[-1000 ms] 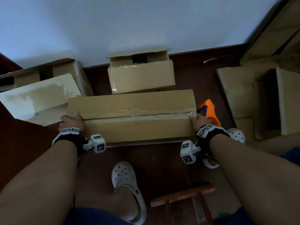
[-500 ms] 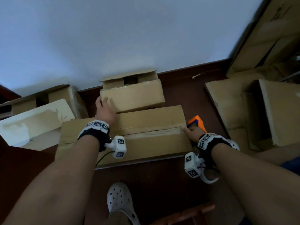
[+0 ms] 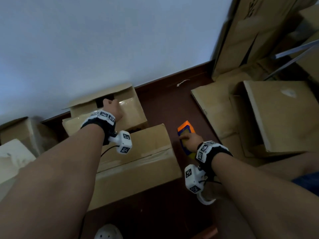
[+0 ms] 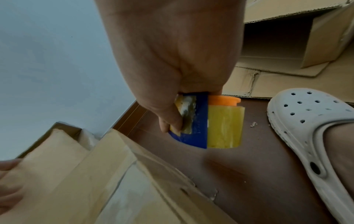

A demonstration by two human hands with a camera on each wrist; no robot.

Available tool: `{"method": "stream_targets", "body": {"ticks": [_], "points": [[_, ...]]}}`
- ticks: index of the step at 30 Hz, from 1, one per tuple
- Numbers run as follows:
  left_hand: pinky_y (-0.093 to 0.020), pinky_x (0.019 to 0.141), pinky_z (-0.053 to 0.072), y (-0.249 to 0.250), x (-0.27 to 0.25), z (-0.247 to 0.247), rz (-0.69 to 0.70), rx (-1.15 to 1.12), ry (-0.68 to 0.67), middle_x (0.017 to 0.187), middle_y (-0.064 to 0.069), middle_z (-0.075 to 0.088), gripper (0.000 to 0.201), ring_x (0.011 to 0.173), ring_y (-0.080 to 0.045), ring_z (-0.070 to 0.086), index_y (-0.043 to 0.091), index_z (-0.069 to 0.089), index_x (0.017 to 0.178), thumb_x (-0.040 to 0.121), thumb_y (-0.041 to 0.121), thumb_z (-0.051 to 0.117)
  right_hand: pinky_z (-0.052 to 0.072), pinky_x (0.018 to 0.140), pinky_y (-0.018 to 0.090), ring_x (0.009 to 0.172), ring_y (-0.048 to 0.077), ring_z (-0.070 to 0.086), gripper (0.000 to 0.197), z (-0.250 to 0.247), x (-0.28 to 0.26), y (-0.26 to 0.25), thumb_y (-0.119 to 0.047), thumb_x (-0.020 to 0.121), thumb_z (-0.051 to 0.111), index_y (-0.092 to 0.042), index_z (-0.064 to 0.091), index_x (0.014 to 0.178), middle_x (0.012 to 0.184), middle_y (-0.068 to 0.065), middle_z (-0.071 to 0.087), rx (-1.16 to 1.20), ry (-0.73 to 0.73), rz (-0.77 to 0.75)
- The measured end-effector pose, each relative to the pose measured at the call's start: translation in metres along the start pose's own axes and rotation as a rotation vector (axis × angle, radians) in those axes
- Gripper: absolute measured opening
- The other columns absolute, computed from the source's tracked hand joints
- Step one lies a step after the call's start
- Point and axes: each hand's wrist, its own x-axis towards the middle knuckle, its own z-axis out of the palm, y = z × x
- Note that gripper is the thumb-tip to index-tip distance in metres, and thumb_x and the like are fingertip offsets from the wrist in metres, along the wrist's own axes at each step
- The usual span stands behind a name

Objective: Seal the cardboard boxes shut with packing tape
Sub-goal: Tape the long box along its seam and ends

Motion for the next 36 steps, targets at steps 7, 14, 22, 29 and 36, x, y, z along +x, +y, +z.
{"method": "stream_targets", "body": {"ticks": [7,14,22,29,36], "points": [[-0.039,0.091,0.044,0.053,-0.006,-0.005,0.112,0.048,0.059,0.131,-0.021,0.044,0.044,0.113,-0.037,0.051,0.005,0.052,0.130,0.095,0.030,0.057,0.036,0.051,0.022,0.092,0.032,0.055,0.044,-0.021,0.006,0.030,-0.009,0.100,0.035,-0.026,0.053,0.136,0.139,0.013,0.049,0.058,0.055,0.060],[-0.038,0.090,0.044,0.148,-0.035,0.017,0.400,-0.024,0.092,0.122,-0.020,0.056,0.032,0.113,-0.035,0.054,0.001,0.056,0.121,0.098,0.022,0.052,0.037,0.055,0.021,0.098,0.032,0.057,0.044,-0.033,-0.003,0.051,-0.005,0.098,0.039,-0.021,0.052,0.137,0.136,0.014,0.052,0.204,0.112,0.099],[-0.033,0.106,0.037,0.206,-0.055,0.052,0.649,-0.055,-0.175,0.145,-0.008,0.045,0.050,0.130,-0.026,0.045,0.022,0.036,0.148,0.100,0.016,0.047,0.035,0.048,0.024,0.090,0.028,0.058,0.046,-0.036,-0.013,0.068,-0.004,0.097,0.037,-0.027,0.054,0.133,0.130,0.009,0.057,0.254,0.112,0.144],[-0.037,0.112,0.036,0.114,-0.061,0.030,0.510,-0.402,0.112,0.152,0.002,0.036,0.054,0.135,-0.016,0.040,0.032,0.039,0.146,0.097,0.015,0.053,0.036,0.052,0.026,0.061,0.017,0.047,0.045,-0.035,-0.021,0.050,-0.003,0.097,0.034,-0.026,0.065,0.119,0.123,0.007,0.061,0.352,0.179,0.129],[-0.049,0.115,0.024,-0.090,-0.128,0.058,-0.340,-0.213,0.381,0.160,-0.005,0.013,0.057,0.143,-0.032,0.024,0.023,0.035,0.147,0.094,0.021,0.053,0.032,0.046,0.026,0.060,0.019,0.045,0.046,0.003,-0.048,-0.002,-0.005,0.097,0.034,-0.028,0.062,0.124,0.124,0.010,0.060,0.224,0.035,0.036]]}}
